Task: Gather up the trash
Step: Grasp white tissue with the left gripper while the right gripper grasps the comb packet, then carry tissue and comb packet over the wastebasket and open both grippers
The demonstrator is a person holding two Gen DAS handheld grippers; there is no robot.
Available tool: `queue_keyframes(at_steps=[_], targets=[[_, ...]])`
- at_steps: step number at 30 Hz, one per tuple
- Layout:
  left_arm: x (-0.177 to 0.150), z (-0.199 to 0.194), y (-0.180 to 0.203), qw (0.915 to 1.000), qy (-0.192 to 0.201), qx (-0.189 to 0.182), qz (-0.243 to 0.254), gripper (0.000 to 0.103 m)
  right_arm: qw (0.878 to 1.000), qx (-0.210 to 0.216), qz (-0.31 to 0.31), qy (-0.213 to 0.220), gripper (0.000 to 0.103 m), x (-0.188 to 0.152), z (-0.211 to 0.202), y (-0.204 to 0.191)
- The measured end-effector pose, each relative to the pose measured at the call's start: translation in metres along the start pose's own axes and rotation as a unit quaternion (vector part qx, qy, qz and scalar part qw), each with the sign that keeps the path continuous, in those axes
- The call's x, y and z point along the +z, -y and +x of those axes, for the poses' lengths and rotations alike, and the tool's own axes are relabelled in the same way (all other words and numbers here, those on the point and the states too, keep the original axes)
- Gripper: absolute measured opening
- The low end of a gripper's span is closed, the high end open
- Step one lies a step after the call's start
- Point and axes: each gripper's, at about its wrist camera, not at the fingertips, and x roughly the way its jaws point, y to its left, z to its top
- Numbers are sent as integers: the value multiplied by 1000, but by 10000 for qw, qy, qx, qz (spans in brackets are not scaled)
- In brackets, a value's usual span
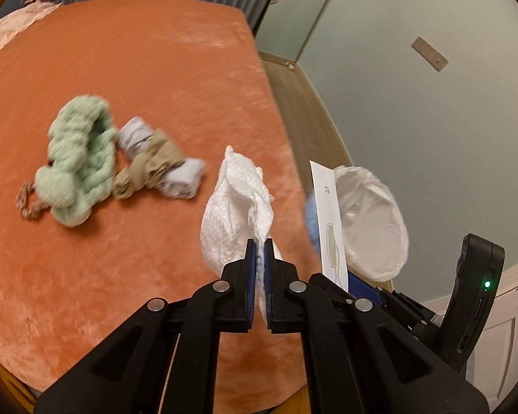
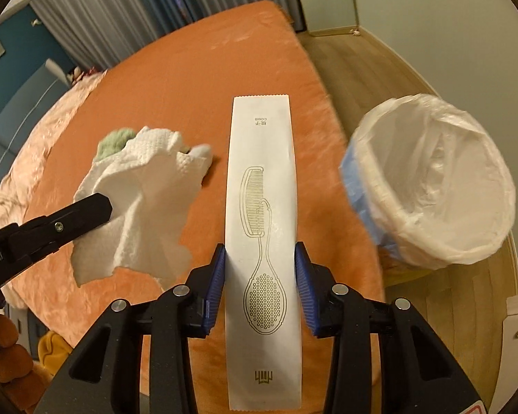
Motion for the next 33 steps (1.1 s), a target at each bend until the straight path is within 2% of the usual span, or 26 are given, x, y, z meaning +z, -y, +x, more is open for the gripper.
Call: queue_keyframes(at_steps=[8,15,19,20,21,23,24,33], targets=[[28,14,83,9978,94,-487,429,4,9967,-119,668,449,38,19,-43,75],[40,47,154,9933,-121,-877,740,4,9916,-354,1065,645,38,25,-63,136],[46,68,184,9902,-255,-1091,829,4,9898,-455,1176,667,38,25,-68,158],[48,75,191,9897,-283,-1150,805,7,9892,-474,1213,667,38,25,-69,163],[49,79,194,9902,-302,-1114,782,12,9888,-482,1242,667,38,25,-70,165],[53,86,200,9925,-298,-928,731,50,9879,-478,1325,656,38,26,-68,174],[54,87,202,9941,-230,-791,706,52,9875,-477,1354,653,38,27,-68,176],[53,89,187,9953,1,-225,947,53,9891,-546,1261,523,38,44,-46,181]])
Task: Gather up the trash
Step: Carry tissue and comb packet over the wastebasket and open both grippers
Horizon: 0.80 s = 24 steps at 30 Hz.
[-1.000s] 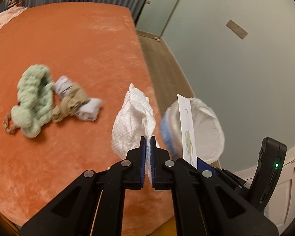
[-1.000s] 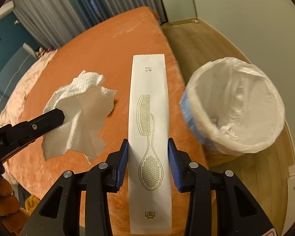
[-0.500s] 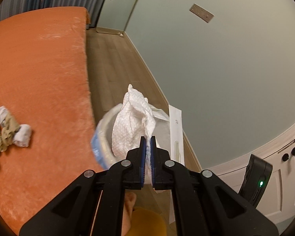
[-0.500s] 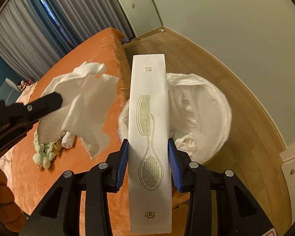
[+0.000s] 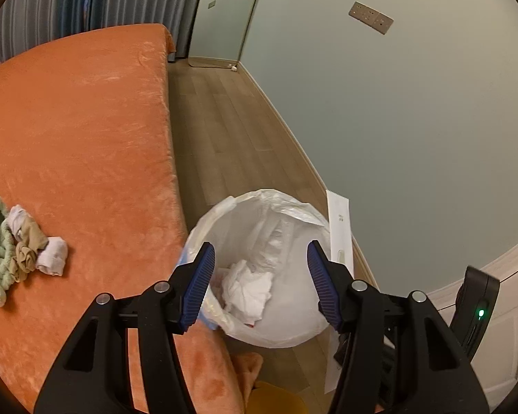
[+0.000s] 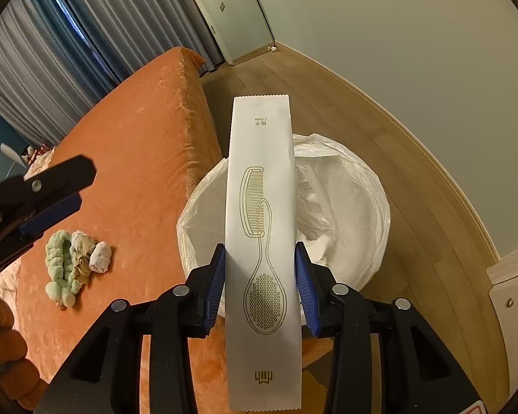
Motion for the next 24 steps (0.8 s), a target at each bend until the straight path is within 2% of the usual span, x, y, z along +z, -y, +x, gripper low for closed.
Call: queue_keyframes(at_steps=[5,6,9,11,24], targets=[[-1,-3,-16,9998,44,162,-97,54,9999,-65,-76,-86,38,4,12,-9],[-1,-4,-19,9997,62,196,-111,54,9999,-96,-83,-89,42,6,15,-10],[-3,-9,-27,9993,128,317,-131,61,9996,-258,-99,40,44,11,17,-15],[-3,-12,-31,9989,204,379,-165,66,9995,-289,-54,143,59,13,12,-18],[-15,-35,-63,9974,284,454,-478,68,9986,-224,-322,344,61,5,-20,-47]])
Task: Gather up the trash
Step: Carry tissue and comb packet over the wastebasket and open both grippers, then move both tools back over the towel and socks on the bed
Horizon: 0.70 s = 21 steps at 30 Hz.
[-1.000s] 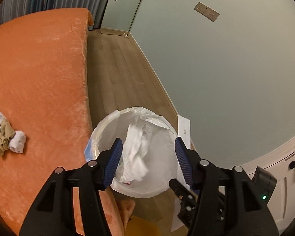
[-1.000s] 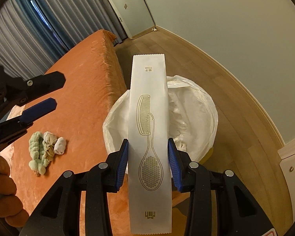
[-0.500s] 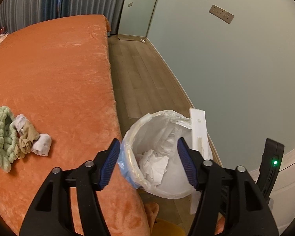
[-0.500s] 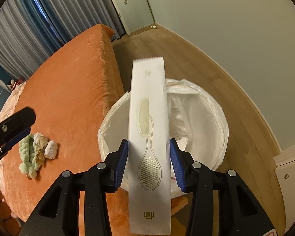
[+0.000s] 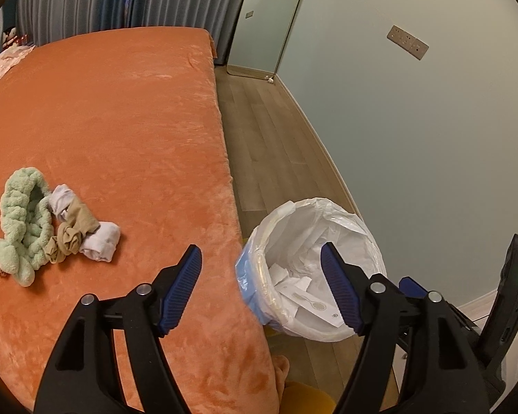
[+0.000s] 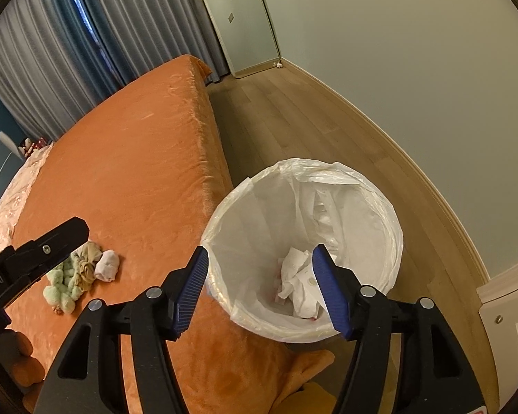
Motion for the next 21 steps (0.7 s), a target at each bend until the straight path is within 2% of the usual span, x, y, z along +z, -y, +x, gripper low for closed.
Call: queue_keyframes(at_steps=[14,21], targets=[[-7,-37,-62,9984,197,328,-406,68,9987,221,-461,41,68,-14,-17,-72],[-14,-55,-102,9958,309,525,-686,73,9966,368,-733,-22,68,-28,-19,-115]])
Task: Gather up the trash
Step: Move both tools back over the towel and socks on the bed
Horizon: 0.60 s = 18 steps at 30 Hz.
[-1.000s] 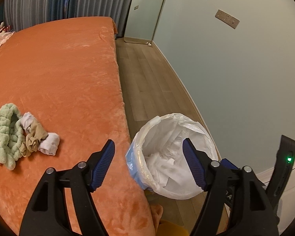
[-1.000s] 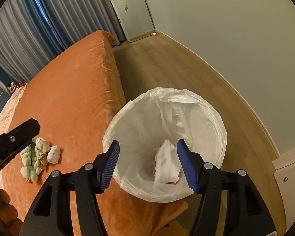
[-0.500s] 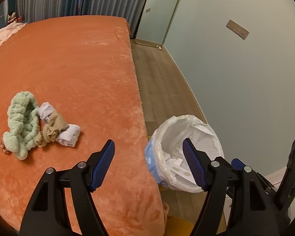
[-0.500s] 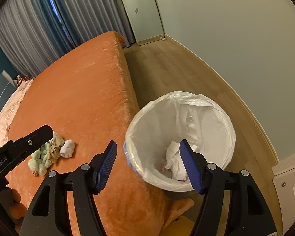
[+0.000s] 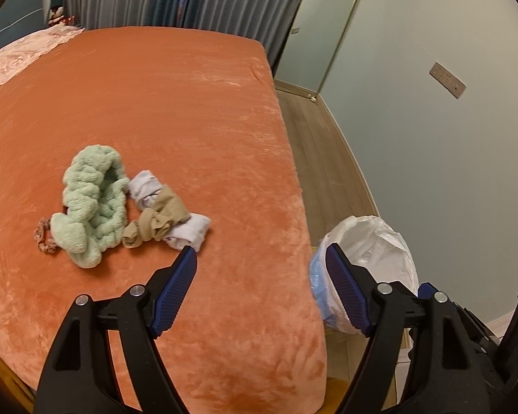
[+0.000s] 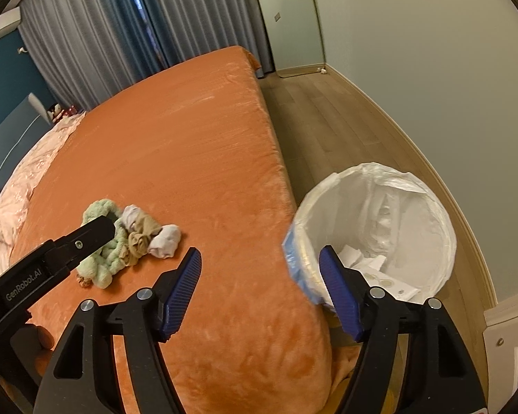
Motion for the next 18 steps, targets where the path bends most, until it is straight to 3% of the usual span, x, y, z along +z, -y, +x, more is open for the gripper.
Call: queue_keyframes(at_steps=[4,8,18], targets=[[0,-5,-27,9997,34,129,-198,75,9999,90,-110,-41,68,-4,2,-23],[-2,-12,-56,9984,152,361,-402,88,9996,124,-244,-70,68,-8,5,-44],[-15,-14,-139,9917,98,922,-885,88,9982,289,-493,-163,69,-22,25,-97]])
